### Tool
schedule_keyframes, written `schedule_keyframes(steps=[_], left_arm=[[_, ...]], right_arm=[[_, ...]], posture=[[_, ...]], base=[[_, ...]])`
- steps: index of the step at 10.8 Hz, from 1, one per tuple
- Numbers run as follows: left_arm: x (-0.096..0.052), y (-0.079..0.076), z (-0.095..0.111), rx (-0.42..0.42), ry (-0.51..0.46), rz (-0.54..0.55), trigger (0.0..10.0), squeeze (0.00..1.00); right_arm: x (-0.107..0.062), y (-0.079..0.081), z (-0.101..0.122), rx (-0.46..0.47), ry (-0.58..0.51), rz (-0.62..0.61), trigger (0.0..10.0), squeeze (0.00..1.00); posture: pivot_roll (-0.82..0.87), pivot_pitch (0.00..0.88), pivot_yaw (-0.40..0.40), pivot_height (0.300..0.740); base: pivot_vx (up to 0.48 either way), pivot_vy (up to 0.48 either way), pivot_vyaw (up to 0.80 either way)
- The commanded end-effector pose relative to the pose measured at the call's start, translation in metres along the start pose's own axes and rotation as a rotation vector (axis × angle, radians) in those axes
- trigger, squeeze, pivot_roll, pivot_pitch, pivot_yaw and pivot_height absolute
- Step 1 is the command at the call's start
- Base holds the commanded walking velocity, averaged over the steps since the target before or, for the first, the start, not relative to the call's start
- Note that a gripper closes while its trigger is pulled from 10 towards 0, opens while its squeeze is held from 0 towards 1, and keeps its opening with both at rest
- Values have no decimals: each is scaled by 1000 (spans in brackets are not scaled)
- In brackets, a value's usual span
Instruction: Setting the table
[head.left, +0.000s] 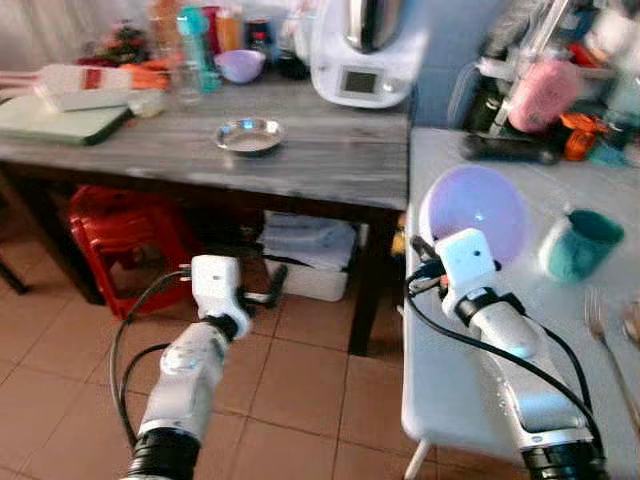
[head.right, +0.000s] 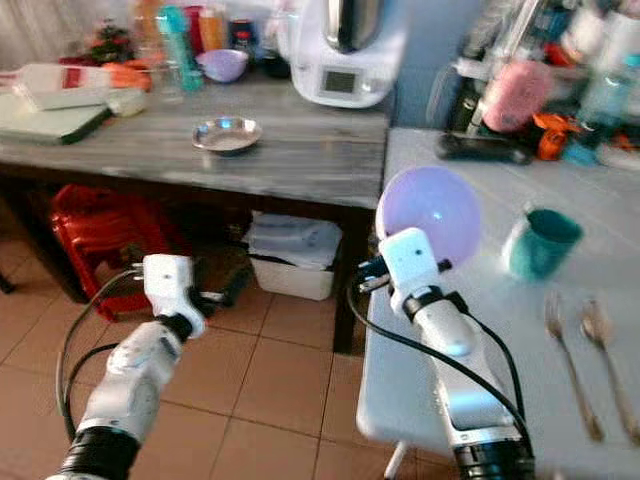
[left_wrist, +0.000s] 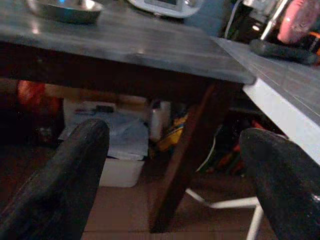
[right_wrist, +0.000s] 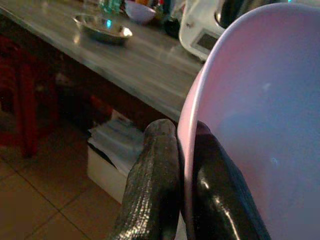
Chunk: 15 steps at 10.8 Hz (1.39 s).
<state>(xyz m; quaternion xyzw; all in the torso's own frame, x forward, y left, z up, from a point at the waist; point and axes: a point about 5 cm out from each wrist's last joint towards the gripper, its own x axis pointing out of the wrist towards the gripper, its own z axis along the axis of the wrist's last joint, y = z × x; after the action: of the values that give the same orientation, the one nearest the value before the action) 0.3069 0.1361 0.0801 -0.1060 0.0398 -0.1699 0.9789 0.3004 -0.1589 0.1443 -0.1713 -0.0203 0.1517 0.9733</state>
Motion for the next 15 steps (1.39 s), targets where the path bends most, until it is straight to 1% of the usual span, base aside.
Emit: schedule_keyframes(steps=[1, 7, 11, 13, 15], left_arm=[[2, -4, -2, 9, 13, -20, 10000, 0], [5, -7, -8, 25, 31, -34, 10000, 0], [7, -7, -9, 31, 30, -30, 10000, 0], [6, -7, -10, 33, 33, -30, 10000, 0], [7, -9, -9, 39, 23, -30, 10000, 0]], right_arm=[[-1, -5, 4, -11, -20, -22, 10000, 0], [-3, -10, 4, -11, -24, -47, 10000, 0], [-4, -10, 5, -16, -31, -50, 10000, 0], [-5, -7, 4, -9, -30, -52, 10000, 0], [-10, -1, 0, 6, -23, -53, 10000, 0]], posture=[[-38, 0, 46, 740], [-50, 0, 52, 740], [-50, 0, 47, 740], [-50, 0, 44, 740], [-50, 0, 44, 740]], base=[[0, 349, 0], [0, 362, 0], [0, 382, 0], [0, 382, 0], [0, 382, 0]])
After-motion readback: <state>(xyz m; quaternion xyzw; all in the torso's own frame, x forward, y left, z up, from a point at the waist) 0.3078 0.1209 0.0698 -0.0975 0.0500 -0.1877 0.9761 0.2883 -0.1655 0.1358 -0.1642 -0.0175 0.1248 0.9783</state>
